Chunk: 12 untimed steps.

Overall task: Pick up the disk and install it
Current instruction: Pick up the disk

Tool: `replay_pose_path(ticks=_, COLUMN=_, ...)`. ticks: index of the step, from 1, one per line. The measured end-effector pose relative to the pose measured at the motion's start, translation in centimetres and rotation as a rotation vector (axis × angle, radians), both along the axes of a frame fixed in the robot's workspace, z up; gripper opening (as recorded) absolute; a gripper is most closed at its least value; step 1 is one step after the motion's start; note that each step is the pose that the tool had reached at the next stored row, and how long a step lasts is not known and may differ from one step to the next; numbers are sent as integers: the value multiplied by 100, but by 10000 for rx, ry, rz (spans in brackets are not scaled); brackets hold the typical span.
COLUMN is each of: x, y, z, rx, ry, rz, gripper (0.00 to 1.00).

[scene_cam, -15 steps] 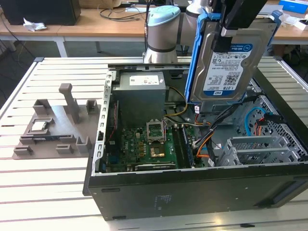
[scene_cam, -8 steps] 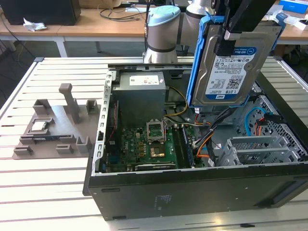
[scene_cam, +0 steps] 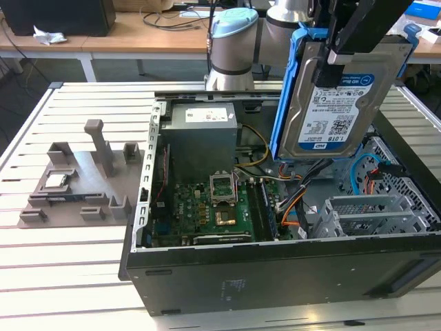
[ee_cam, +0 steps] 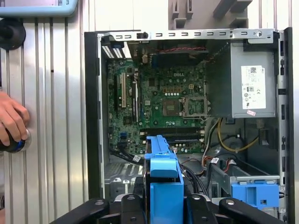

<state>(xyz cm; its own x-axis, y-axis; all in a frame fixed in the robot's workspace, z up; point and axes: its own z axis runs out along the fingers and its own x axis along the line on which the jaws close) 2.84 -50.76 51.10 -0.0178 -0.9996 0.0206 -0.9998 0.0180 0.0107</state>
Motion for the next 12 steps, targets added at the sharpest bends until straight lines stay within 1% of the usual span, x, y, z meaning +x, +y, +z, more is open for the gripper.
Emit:
replay_pose_path(ticks=3, x=5, y=-37, z=0, rx=-1, ry=0, rz=0, gripper=36)
replay_pose_path(ticks=5, x=12, y=-97, z=-1, rx=0, ry=0, rz=0, gripper=36)
replay_pose_path(ticks=6, x=24, y=-124, z=-2, rx=14, ry=0, rz=-1, gripper=36)
replay_pose_path(ticks=8, x=52, y=-147, z=-1, rx=280, ry=0, rz=-11, gripper=36)
replay_pose_path(ticks=9, x=58, y=-155, z=-2, rx=335, ry=-1, rz=-15, gripper=36)
replay_pose_path(ticks=12, x=59, y=-155, z=-1, rx=334, ry=0, rz=-14, gripper=36)
